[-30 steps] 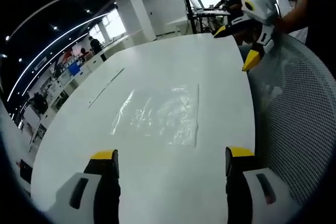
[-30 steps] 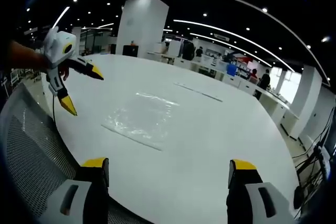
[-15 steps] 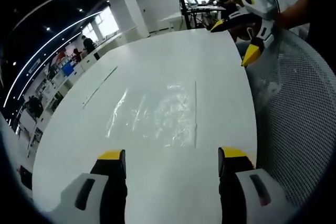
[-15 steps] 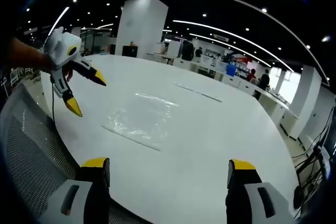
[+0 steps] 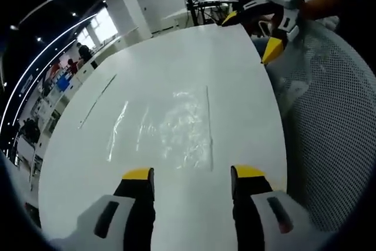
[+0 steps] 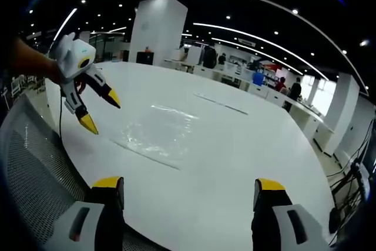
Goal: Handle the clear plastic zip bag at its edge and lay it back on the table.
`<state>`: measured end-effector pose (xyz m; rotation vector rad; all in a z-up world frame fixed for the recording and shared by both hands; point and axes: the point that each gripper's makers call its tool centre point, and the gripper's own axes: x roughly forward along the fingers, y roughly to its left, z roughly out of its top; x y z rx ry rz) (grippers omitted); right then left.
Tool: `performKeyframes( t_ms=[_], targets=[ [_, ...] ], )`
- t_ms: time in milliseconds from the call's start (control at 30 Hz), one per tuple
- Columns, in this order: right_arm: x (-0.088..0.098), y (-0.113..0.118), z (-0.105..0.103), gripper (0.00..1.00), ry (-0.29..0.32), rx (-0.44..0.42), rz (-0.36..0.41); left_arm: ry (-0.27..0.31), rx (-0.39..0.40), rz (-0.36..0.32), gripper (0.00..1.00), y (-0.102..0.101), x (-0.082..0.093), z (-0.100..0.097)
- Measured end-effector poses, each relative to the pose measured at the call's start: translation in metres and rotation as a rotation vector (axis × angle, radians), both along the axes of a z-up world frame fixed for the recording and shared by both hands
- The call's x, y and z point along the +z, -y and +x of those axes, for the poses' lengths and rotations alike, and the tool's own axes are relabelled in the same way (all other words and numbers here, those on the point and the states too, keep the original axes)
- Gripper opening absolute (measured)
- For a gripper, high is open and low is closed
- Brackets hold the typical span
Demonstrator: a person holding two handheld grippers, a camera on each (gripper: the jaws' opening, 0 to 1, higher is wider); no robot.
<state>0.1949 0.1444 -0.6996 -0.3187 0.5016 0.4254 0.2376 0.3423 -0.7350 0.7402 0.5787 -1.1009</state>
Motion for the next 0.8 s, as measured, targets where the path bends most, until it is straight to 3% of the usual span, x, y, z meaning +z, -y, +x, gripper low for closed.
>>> performKeyframes(
  t_ms=[467,633,800],
  targets=[
    [0.000,0.000,0.000,0.90,0.001,0.005,-0.006,-0.057,-0.076,0.039,0.30,0.016,-0.011,-0.002],
    [0.000,0.001,0.001,0.90,-0.002,-0.007,0.007,-0.087,-0.082,0.033,0.28,0.022,-0.012,-0.002],
    [-0.002,0.000,-0.001,0.89,-0.009,0.007,0.003,-0.090,-0.089,0.074,0.27,0.023,-0.018,0.003]
  ],
)
